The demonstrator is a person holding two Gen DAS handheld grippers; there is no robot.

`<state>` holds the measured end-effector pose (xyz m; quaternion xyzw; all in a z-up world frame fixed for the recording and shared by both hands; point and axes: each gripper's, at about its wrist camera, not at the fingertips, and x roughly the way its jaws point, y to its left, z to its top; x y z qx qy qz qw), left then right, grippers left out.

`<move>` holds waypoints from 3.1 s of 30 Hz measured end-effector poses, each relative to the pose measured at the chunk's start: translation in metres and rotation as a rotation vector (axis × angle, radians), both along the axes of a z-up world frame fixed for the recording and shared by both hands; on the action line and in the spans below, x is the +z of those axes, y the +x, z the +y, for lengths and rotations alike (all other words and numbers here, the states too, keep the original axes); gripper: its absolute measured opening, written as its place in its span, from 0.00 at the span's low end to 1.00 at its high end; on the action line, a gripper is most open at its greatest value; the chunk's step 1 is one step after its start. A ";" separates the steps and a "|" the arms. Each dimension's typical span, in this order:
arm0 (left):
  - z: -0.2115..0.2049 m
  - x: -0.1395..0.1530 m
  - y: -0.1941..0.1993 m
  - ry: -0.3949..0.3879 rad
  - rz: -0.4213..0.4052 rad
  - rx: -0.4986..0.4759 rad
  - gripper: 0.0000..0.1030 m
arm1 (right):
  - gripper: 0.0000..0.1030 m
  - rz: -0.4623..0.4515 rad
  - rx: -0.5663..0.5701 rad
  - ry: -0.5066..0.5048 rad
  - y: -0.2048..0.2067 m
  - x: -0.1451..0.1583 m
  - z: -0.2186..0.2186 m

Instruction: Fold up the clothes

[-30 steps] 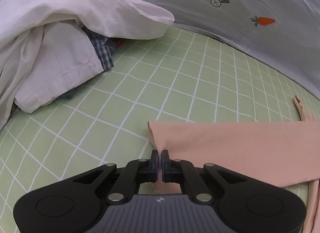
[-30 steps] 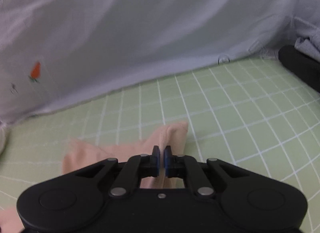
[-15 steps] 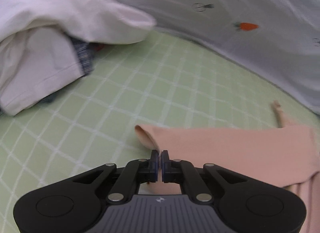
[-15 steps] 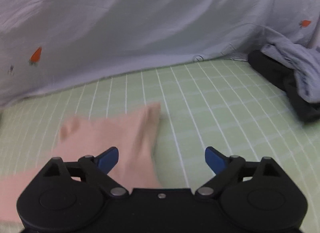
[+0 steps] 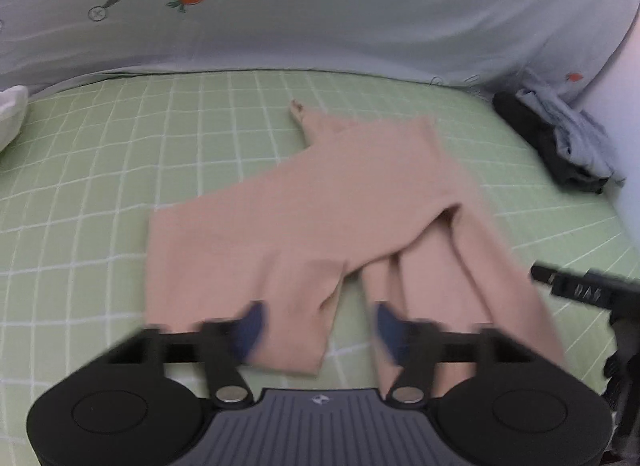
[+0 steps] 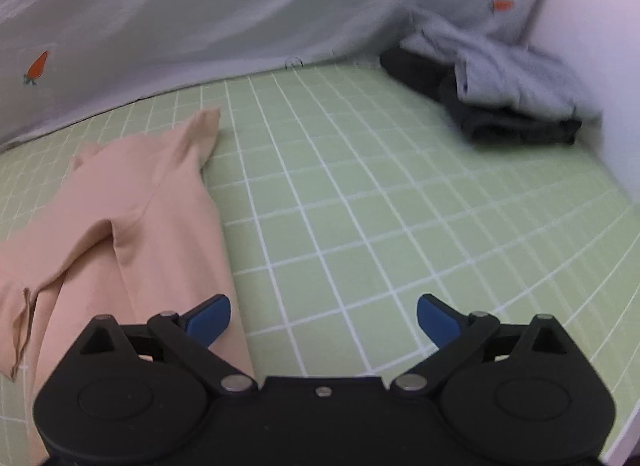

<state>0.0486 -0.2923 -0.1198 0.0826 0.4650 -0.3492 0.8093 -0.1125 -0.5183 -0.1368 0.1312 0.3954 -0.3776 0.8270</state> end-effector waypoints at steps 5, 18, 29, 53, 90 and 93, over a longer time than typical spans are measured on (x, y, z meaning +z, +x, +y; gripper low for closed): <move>0.031 0.006 0.006 0.065 -0.027 0.168 0.80 | 0.99 -0.117 0.152 0.019 0.023 0.020 0.022; 0.090 0.001 -0.012 0.170 0.013 0.405 0.80 | 0.44 -0.091 0.771 0.113 0.132 0.008 0.119; 0.106 -0.002 -0.027 0.191 0.024 0.448 0.80 | 0.04 -0.119 0.745 0.223 0.126 -0.005 0.113; -0.001 -0.005 -0.104 0.129 0.046 0.135 0.80 | 0.04 -0.227 0.411 0.241 -0.067 0.039 0.056; -0.006 -0.036 -0.171 0.238 0.081 0.136 0.80 | 0.04 -0.086 0.380 0.351 -0.159 0.006 0.053; -0.006 -0.038 -0.174 0.240 0.083 0.145 0.81 | 0.11 -0.074 0.397 0.307 -0.160 0.007 0.057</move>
